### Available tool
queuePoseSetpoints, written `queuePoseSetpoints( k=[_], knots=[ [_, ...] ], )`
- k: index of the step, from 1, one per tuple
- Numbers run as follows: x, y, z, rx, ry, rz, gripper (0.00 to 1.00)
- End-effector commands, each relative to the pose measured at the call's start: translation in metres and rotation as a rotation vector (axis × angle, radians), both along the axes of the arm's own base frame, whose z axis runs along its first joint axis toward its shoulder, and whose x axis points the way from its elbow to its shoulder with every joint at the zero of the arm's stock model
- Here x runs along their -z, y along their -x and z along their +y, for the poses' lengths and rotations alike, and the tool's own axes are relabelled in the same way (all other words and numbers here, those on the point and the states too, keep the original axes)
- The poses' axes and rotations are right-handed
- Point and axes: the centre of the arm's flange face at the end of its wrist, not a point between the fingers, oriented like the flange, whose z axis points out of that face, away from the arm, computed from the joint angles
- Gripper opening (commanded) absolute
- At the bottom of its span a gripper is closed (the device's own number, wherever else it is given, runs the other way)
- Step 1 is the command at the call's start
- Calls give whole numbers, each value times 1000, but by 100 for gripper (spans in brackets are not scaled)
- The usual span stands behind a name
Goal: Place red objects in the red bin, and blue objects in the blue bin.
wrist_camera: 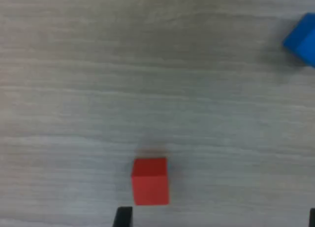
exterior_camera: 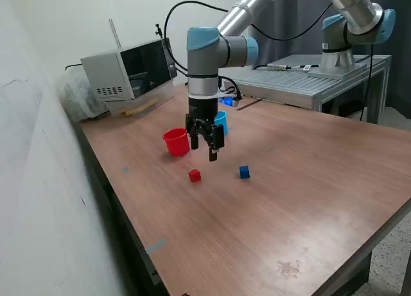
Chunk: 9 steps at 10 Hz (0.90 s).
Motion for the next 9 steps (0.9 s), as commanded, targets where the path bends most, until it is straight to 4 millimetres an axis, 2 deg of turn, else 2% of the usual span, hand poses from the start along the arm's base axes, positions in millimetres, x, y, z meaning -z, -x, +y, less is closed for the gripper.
queuePoseSetpoints(
  k=[1, 3, 9],
  knots=[
    [17, 11, 18, 0, -6, 2, 100],
    [30, 16, 27, -9, -11, 4, 100],
    [53, 26, 31, -19, -16, 4, 100]
  ],
)
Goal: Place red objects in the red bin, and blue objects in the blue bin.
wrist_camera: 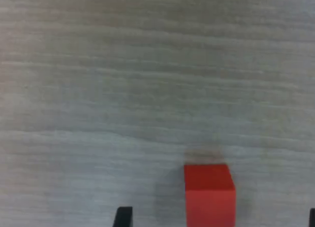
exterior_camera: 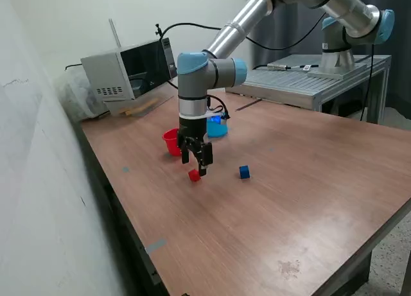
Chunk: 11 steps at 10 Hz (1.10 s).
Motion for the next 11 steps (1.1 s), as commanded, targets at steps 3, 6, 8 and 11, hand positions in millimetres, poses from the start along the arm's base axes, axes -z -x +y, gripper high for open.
queuePoseSetpoints(
  k=[3, 6, 8, 11],
  knots=[
    [14, 3, 2, -18, -4, -9, 0],
    [19, 1, 6, -40, -12, -21, 0],
    [0, 2, 14, -37, -41, -11, 0],
    [-122, -44, 13, -35, -50, 67, 0]
  ],
)
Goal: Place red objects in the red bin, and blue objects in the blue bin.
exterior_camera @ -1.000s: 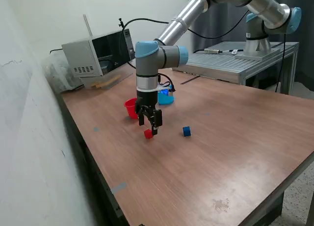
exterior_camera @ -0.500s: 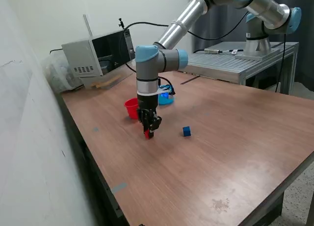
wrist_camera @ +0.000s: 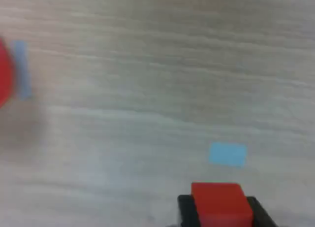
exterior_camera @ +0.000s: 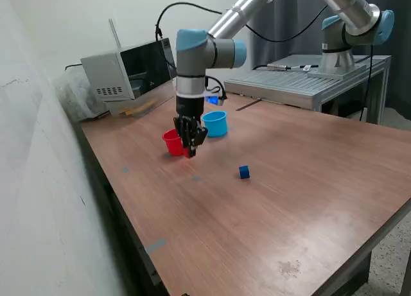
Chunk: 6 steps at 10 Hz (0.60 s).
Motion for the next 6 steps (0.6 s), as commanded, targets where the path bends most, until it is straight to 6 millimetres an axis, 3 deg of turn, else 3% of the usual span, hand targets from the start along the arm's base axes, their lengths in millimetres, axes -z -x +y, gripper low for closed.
queuePoseSetpoints(
  k=[1, 2, 4, 6],
  knots=[
    [-81, -35, 4, 2, -4, 48, 0],
    [-92, -37, 37, 45, -6, 46, 0],
    [-80, -40, 118, 148, -4, 6, 0],
    [-77, -42, 167, 209, -3, 3, 0]
  ],
)
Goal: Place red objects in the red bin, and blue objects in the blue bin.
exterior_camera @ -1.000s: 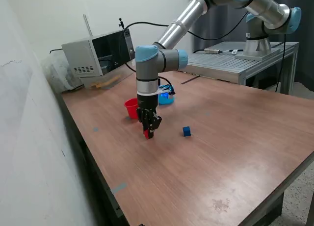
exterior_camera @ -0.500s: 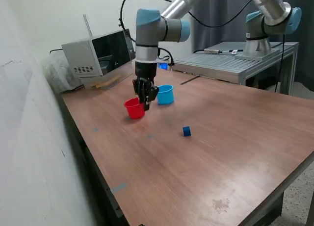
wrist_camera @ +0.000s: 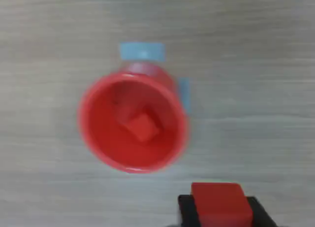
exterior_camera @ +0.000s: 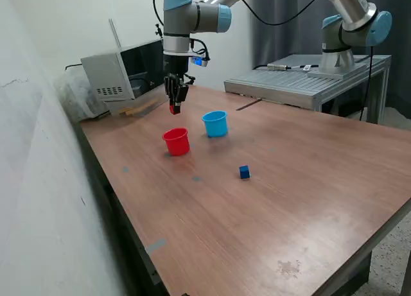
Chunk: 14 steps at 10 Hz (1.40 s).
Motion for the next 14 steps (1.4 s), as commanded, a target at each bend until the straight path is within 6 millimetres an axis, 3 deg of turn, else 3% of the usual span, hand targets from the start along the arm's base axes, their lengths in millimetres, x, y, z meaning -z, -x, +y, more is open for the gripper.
queuePoseSetpoints(
  k=[1, 5, 7, 8, 11, 13, 14],
  knots=[
    [13, -3, 46, 46, 4, -23, 0],
    [58, 0, 55, 53, 18, -74, 0],
    [60, -2, 55, 53, 22, -76, 0],
    [60, -2, 55, 52, 23, -77, 100],
    [62, -3, 53, 50, 26, -81, 100],
    [61, -8, 42, 11, 20, -99, 100],
    [46, -19, 34, 6, 20, -92, 100]
  ],
)
